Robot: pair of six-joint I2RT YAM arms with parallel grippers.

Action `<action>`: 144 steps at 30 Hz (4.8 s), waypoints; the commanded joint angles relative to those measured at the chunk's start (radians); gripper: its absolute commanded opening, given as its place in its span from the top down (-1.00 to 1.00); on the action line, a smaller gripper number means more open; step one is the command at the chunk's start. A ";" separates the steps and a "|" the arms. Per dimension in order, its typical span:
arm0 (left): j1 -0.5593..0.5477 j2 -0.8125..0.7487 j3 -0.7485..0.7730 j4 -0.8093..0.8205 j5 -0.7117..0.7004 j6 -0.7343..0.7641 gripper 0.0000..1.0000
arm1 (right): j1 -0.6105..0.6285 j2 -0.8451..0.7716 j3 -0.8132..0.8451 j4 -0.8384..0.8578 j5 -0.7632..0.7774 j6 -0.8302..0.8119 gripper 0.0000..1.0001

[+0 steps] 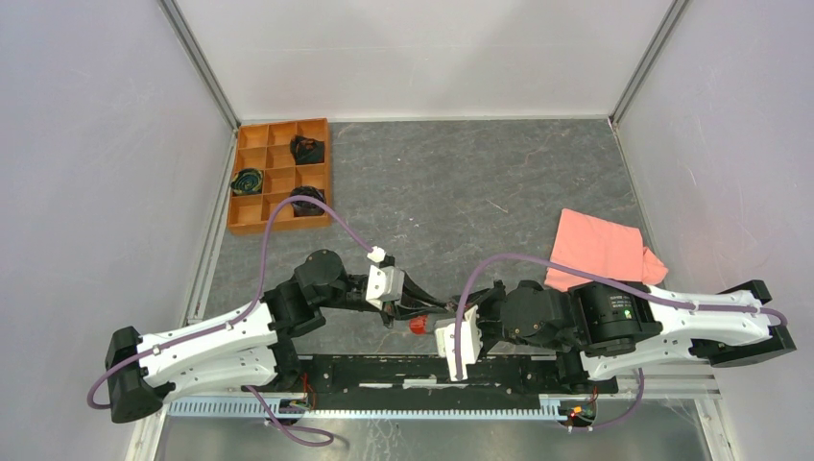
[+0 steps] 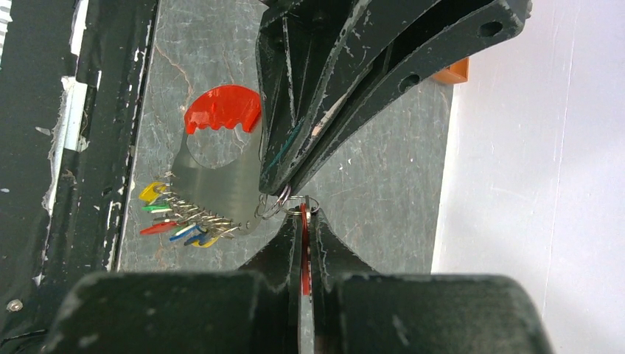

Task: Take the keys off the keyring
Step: Remove the key from the keyring, then place the key at the center of the board.

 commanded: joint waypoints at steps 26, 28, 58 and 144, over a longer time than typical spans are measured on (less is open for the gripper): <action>-0.003 -0.066 -0.031 0.144 -0.048 -0.088 0.97 | 0.006 -0.025 -0.066 0.037 0.087 0.064 0.99; -0.004 -0.069 -0.032 0.146 -0.055 -0.086 0.96 | 0.005 -0.026 -0.069 0.037 0.087 0.064 0.99; -0.003 -0.100 -0.083 0.159 -0.134 -0.113 0.96 | 0.006 -0.035 -0.135 0.089 0.324 0.114 1.00; 0.001 -0.156 -0.035 -0.266 -0.843 -0.373 0.96 | -1.141 0.399 -0.602 1.043 -0.198 0.610 0.09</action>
